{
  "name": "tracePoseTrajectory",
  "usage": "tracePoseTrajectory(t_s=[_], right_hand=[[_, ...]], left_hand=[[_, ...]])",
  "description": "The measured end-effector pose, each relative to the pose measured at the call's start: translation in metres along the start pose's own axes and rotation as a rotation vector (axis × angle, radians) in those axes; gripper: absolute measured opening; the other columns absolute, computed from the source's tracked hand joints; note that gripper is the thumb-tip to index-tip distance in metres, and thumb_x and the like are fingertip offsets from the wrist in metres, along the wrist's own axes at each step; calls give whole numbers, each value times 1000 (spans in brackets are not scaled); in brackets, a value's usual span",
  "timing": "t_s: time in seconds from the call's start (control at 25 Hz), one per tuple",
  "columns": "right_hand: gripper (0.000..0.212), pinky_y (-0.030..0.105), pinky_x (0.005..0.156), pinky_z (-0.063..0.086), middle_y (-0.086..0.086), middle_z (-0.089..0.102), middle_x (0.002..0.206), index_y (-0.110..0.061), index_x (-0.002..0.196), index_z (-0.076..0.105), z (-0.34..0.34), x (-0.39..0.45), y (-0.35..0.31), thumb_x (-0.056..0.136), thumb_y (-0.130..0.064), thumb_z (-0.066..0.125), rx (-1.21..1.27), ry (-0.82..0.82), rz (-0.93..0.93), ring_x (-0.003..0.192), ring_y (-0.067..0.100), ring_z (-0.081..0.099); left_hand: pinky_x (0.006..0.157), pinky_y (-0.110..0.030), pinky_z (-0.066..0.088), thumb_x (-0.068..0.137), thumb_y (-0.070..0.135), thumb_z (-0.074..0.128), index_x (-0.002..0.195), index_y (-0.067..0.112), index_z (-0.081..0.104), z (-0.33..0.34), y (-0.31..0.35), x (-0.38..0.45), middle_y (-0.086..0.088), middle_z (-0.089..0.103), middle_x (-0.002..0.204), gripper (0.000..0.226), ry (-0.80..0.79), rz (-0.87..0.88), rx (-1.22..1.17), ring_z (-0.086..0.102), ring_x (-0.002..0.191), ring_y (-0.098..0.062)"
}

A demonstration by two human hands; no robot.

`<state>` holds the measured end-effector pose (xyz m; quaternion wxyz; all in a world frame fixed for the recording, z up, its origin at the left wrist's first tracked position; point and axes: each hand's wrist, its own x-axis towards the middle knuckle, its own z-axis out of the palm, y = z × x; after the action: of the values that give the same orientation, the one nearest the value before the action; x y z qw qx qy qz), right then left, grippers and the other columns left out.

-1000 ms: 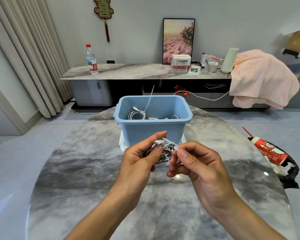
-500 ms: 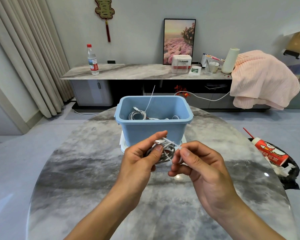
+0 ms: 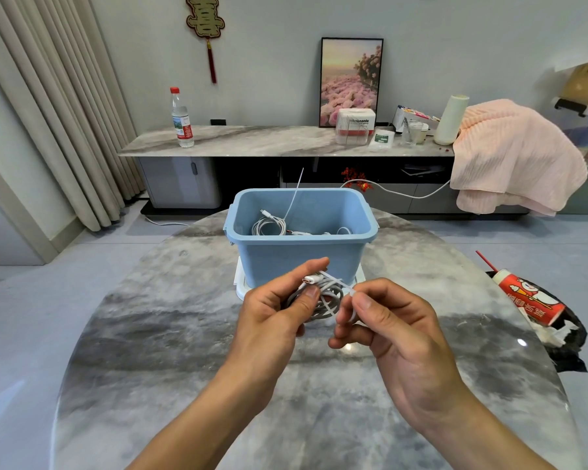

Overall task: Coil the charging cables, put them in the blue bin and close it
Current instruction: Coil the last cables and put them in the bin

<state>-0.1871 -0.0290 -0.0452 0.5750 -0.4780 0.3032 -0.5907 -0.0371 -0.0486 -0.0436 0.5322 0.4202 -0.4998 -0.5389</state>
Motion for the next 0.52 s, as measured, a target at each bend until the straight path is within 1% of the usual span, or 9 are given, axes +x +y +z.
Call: tracePoseTrajectory(t_s=[0.24, 0.4, 0.52], right_hand=[[42, 36, 62, 55, 12, 64, 73, -7, 81, 71, 0, 0, 0, 67, -44, 84, 10, 4, 1, 65, 23, 62], [43, 36, 62, 55, 11, 64, 73, -8, 80, 71, 1, 0, 1, 66, -46, 84, -26, 17, 2, 65, 21, 62], [44, 35, 61, 55, 11, 64, 73, -7, 82, 71, 1, 0, 1, 67, -47, 84, -43, 36, -13, 65, 22, 62]], left_hand=[[65, -32, 36, 94, 7, 58, 109, 32, 74, 0, 1, -1, 12, 58, 66, 34, 7, 0, 4, 46, 63, -7], [64, -30, 37, 94, 8, 59, 109, 34, 74, -1, 1, 0, 9, 60, 70, 34, 3, 1, 2, 47, 65, -8], [64, -30, 36, 94, 8, 59, 109, 33, 75, -1, 2, 0, 10, 59, 68, 34, 5, 0, 2, 46, 64, -8]])
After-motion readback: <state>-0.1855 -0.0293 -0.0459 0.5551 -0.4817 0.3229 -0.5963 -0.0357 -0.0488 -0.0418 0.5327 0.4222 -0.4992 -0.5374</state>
